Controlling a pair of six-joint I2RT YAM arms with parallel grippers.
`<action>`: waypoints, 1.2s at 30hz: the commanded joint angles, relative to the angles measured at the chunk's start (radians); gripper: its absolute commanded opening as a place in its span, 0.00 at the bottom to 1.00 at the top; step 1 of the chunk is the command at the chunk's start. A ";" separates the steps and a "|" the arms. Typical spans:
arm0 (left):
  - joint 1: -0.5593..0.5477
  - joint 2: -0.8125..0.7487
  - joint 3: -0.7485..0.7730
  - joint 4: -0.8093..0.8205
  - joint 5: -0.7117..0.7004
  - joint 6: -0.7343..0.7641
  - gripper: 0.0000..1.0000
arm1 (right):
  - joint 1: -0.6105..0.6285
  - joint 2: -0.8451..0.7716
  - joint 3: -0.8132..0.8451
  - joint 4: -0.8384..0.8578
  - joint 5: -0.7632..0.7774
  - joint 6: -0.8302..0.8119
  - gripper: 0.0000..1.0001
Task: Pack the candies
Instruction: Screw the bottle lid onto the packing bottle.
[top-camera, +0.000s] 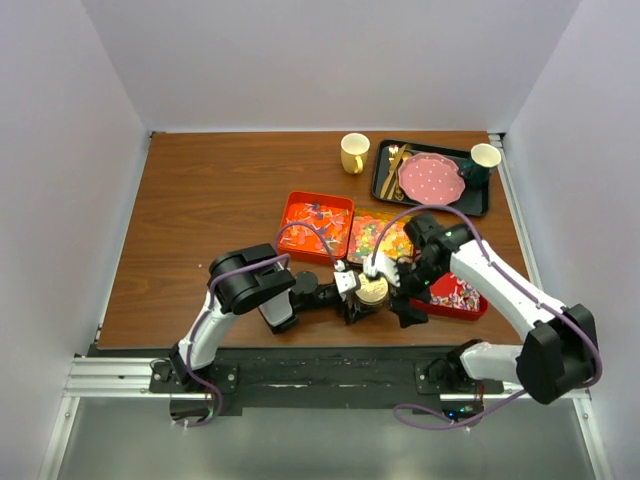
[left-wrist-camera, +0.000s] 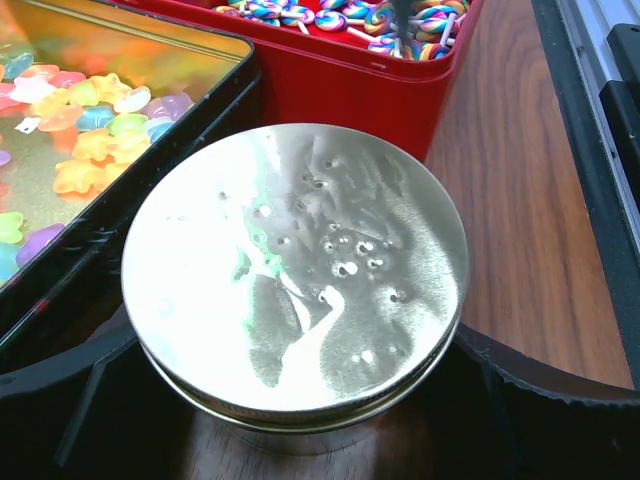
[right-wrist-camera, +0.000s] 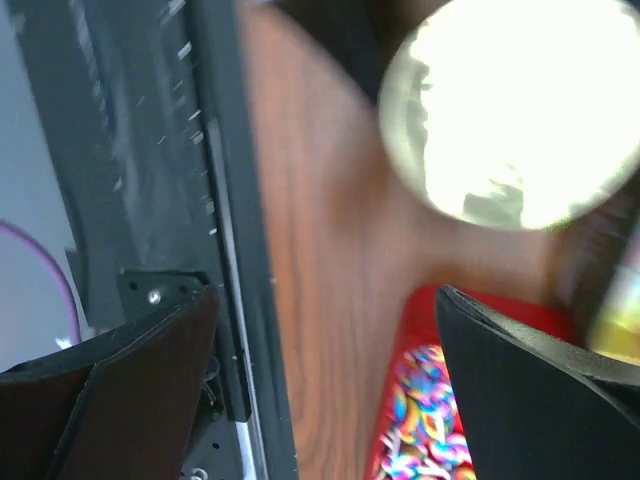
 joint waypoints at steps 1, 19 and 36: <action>0.014 0.069 -0.029 -0.071 -0.016 -0.035 0.00 | -0.058 0.076 0.150 0.033 -0.067 0.063 0.92; 0.015 0.055 -0.037 -0.072 -0.037 -0.013 0.00 | 0.014 0.386 0.293 0.071 -0.153 -0.100 0.91; 0.026 0.066 -0.035 -0.072 -0.051 -0.027 0.00 | 0.023 0.184 0.089 0.011 -0.059 -0.040 0.89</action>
